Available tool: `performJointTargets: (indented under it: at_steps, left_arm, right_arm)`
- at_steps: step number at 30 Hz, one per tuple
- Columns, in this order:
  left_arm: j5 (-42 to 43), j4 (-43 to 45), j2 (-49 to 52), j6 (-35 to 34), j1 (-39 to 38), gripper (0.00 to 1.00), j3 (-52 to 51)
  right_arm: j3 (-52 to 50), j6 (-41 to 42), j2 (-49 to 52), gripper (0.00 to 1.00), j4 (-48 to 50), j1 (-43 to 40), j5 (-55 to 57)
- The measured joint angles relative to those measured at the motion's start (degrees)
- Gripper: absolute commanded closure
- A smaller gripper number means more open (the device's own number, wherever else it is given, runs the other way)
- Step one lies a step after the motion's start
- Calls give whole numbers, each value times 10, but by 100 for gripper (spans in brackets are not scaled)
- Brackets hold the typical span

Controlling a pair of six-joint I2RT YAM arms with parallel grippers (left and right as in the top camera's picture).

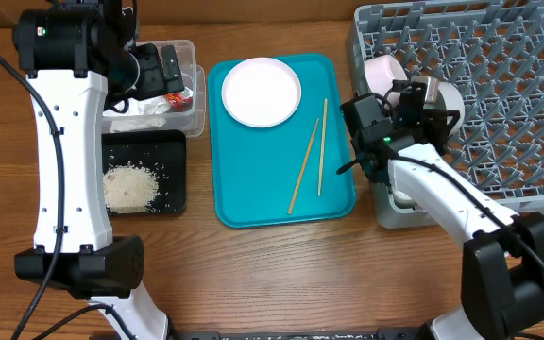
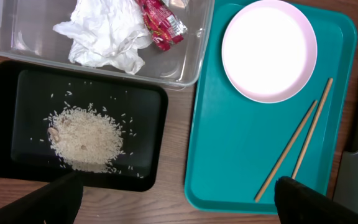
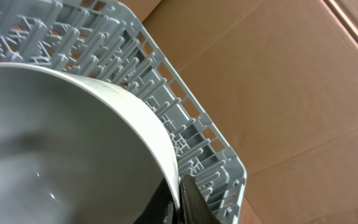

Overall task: Sort waste into correct bins and load items into the dishwasher
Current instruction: 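Carry the pale green bowl right and set it in the dish rack, then move the right gripper to the white plate rim and grasp it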

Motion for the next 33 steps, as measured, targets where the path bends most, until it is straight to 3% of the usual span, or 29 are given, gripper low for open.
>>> performJointTargets:
  at_steps: [24, 26, 31, 33]
  left_arm:
    - [0, 0, 0, 0, 0, 0, 0]
    - [0, 0, 0, 0, 0, 0, 0]
    - [0, 0, 0, 0, 0, 0, 0]
    - [0, 0, 0, 0, 0, 0, 0]
  right_arm:
    - [-35, -22, 0, 96, 18, 30, -20]
    - [-35, -23, 0, 86, 12, 35, -20]
    - [-38, -25, 0, 72, 5, 58, -40]
    - [-38, -25, 0, 57, 7, 68, -45]
